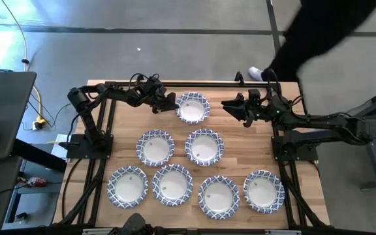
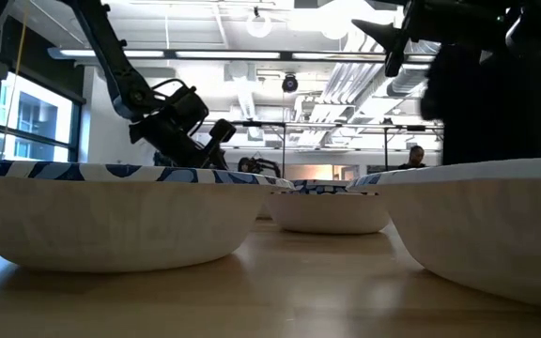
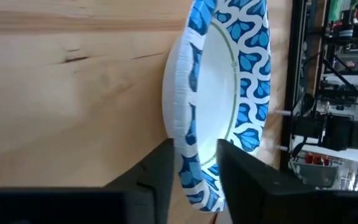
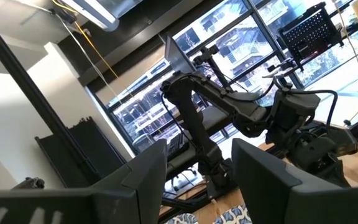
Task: Nest bowls inside each other
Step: Stack the white patterned bowl on top of the other white patterned bowl
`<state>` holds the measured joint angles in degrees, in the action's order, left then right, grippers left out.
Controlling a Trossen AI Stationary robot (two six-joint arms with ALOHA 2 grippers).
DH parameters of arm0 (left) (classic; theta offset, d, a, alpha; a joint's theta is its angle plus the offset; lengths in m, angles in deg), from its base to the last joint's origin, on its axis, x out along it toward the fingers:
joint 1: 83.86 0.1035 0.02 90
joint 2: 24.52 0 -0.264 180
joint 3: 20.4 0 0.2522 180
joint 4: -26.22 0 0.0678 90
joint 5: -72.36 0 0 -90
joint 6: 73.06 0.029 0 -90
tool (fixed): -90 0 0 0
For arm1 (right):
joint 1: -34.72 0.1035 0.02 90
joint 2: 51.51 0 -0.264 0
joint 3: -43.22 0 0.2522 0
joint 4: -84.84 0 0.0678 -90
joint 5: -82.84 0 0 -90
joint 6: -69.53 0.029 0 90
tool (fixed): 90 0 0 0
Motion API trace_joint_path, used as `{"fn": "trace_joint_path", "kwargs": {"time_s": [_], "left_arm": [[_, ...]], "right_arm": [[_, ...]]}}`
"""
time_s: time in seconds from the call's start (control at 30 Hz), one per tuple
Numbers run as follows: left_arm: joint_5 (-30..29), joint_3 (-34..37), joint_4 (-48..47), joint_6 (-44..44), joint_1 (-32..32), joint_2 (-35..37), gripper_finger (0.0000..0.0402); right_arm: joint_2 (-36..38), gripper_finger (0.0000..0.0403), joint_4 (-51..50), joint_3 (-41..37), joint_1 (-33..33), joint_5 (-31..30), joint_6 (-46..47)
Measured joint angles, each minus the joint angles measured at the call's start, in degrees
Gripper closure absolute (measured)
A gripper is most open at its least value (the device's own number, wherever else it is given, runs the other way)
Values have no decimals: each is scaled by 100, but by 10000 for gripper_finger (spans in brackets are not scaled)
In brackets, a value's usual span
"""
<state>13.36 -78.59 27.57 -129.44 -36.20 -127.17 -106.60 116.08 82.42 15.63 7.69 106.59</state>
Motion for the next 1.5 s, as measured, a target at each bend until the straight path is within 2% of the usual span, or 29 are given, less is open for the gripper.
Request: {"fn": "trace_joint_path", "kwargs": {"time_s": [0.2,0.33,0.63,0.93,1.17,1.5], "left_arm": [[3,-2,14,115,0,0,373],[28,-4,125,149,-2,0,397],[229,-7,455,25,-7,0,397],[549,-7,1586,-691,4,0,397],[1026,-4,1852,-1034,36,30,397],[1592,-4,2244,-1440,-427,55,397]], "right_arm": [[0,230,-23,0,-2,-7,-2],[0,230,-23,0,0,-7,-2],[0,230,-85,0,-2,-9,13],[0,230,-198,0,-2,-9,13],[0,230,-200,0,-1,15,0],[0,230,-57,0,-32,53,-121]]}}
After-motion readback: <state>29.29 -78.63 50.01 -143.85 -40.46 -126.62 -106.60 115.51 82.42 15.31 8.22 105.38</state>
